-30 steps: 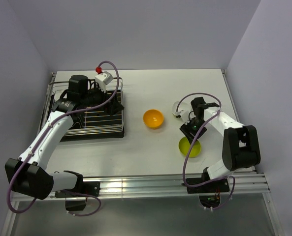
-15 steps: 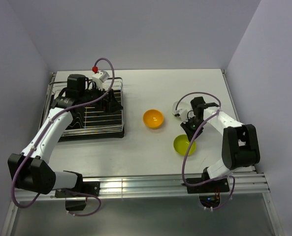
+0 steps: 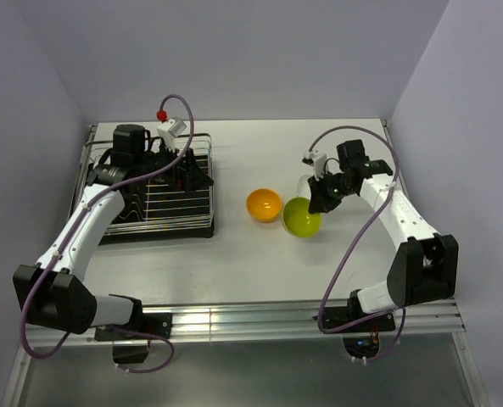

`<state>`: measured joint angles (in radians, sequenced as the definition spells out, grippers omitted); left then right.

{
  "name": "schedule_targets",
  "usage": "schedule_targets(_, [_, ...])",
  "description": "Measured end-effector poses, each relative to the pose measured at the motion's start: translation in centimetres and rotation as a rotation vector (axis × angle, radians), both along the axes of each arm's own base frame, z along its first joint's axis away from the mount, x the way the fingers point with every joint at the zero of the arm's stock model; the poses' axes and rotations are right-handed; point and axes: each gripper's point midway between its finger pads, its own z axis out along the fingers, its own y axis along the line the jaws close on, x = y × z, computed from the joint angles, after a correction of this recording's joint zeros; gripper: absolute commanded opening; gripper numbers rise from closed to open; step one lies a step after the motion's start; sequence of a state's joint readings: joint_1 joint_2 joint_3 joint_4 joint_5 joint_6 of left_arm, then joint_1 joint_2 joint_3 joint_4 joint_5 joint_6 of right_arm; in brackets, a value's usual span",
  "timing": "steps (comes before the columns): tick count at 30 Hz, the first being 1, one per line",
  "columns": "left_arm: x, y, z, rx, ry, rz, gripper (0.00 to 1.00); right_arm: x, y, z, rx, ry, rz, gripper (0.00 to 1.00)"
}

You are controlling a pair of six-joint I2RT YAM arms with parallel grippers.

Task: Load the bowls into the dish rack

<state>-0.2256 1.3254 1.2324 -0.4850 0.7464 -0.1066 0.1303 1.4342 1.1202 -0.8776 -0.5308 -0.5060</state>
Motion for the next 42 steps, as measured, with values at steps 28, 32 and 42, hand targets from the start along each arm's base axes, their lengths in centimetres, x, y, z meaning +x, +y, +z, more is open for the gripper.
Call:
schedule_targets(28, [-3.7, -10.6, 2.1, -0.289, 0.25, -0.147, 1.0, 5.2, 8.3, 12.2, 0.381, -0.121, -0.207, 0.0])
schedule_targets(32, [-3.8, -11.3, 1.3, -0.286, 0.301, -0.138, 1.0, 5.2, 9.2, 13.2, 0.386, -0.137, -0.185, 0.0])
schedule_targets(42, [-3.8, -12.0, 0.6, -0.298, 0.368, -0.131, 1.0, 4.0, 11.3, 13.0, 0.353, -0.146, -0.116, 0.0])
